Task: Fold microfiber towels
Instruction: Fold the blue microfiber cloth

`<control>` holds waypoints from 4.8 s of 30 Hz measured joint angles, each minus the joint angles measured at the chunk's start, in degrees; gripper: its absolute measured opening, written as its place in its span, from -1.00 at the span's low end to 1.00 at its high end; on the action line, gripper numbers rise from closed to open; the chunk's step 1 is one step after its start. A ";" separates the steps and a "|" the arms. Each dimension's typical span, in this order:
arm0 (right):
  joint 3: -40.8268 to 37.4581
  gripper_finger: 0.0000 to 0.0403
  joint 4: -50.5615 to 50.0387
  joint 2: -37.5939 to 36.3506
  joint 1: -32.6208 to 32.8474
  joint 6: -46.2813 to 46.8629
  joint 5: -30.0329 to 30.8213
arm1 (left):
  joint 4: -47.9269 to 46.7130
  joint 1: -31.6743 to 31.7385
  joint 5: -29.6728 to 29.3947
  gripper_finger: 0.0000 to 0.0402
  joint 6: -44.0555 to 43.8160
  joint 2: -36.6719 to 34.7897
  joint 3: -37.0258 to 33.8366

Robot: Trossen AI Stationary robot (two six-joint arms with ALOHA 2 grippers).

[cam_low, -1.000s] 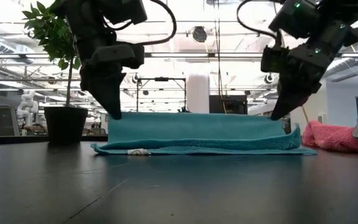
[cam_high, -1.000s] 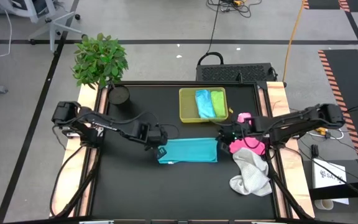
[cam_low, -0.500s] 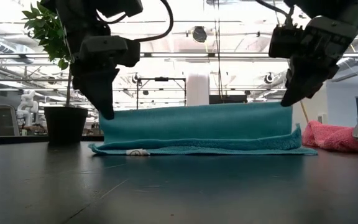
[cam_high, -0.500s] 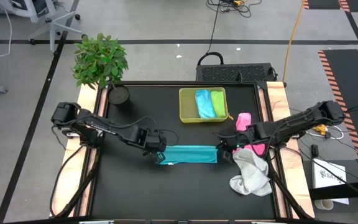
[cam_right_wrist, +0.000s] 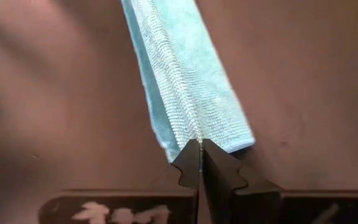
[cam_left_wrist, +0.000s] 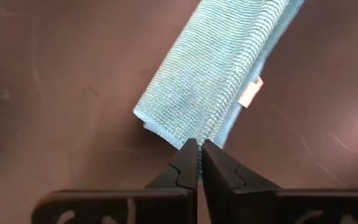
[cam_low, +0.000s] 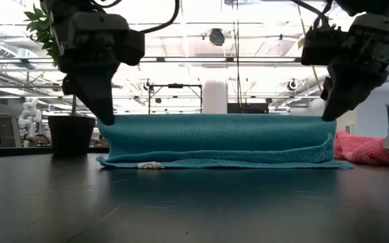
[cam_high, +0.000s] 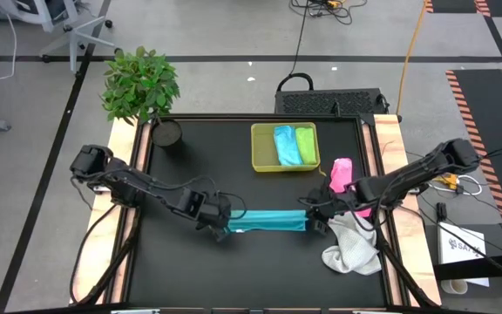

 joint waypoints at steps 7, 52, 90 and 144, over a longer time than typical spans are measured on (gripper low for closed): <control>0.00 -1.00 2.57 3.43 2.51 0.38 -0.49 | 1.54 -1.00 -0.28 -0.86 -2.54 0.00 0.00; -0.02 -0.97 2.39 2.26 2.63 3.34 -8.49 | 11.79 -0.52 -1.99 -0.12 -2.55 11.04 0.12; -0.79 -0.49 1.79 3.59 0.81 1.74 -8.05 | 11.50 -0.48 -0.56 -0.12 -2.87 11.19 0.02; -0.44 -1.00 19.16 17.55 -2.71 2.79 -14.26 | 11.35 -0.13 1.88 -0.12 -2.83 11.19 0.02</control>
